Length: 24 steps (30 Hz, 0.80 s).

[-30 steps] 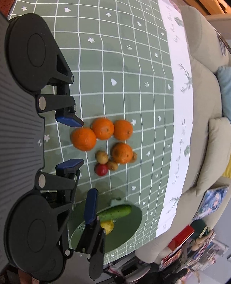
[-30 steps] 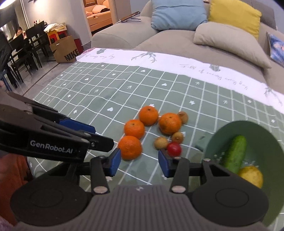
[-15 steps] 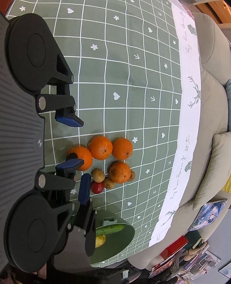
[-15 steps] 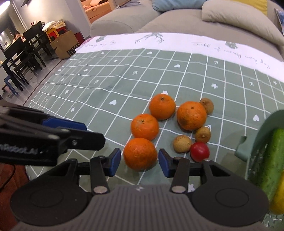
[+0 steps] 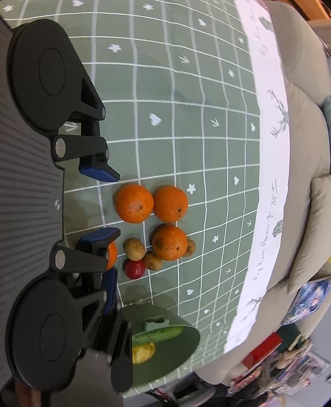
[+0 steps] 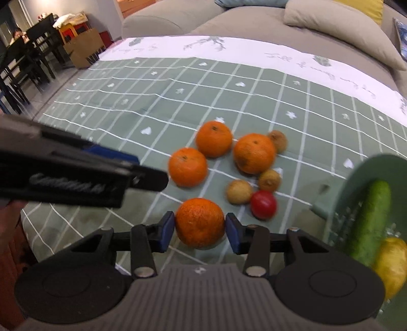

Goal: Organize fruits
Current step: 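Grasp an orange with the right tool while the left tool grasps another orange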

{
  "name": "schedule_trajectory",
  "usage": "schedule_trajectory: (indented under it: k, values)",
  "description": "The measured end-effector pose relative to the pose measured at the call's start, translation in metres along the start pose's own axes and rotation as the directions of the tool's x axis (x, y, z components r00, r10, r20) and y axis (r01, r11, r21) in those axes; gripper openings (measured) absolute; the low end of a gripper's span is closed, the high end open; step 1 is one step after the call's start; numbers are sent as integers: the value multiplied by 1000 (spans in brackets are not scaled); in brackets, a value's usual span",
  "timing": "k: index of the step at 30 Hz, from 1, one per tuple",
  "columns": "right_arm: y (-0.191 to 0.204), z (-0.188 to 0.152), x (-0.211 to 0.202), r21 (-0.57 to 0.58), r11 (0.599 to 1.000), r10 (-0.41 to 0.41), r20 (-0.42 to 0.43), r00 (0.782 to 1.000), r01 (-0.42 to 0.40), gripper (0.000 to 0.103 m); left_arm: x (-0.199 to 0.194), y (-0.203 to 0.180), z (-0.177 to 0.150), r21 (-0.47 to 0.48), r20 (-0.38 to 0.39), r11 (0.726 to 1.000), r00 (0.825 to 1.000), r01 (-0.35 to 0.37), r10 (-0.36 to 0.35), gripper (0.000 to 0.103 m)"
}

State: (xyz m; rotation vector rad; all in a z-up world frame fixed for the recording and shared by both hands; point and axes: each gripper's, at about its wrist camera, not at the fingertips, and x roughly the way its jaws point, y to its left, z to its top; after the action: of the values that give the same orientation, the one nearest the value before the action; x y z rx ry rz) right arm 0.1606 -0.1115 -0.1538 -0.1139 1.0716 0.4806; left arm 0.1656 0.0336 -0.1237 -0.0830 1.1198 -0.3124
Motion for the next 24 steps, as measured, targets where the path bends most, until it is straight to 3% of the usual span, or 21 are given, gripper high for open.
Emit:
schedule_trajectory:
  k: [3,15,24]
  values:
    - [-1,-3,1,-22,999,-41,-20,999,40,39,14,-9,5,62,-3,998,1000,-27,27,51]
    - [-2,-1,6,-40,998,-45,-19,999,44,41,42,-25,18,173,-17,978,993,-114,119,51]
    - [2,-3,0,-44,998,-48,-9,999,48,40,36,-24,15,138,-25,982,991,-129,134,45]
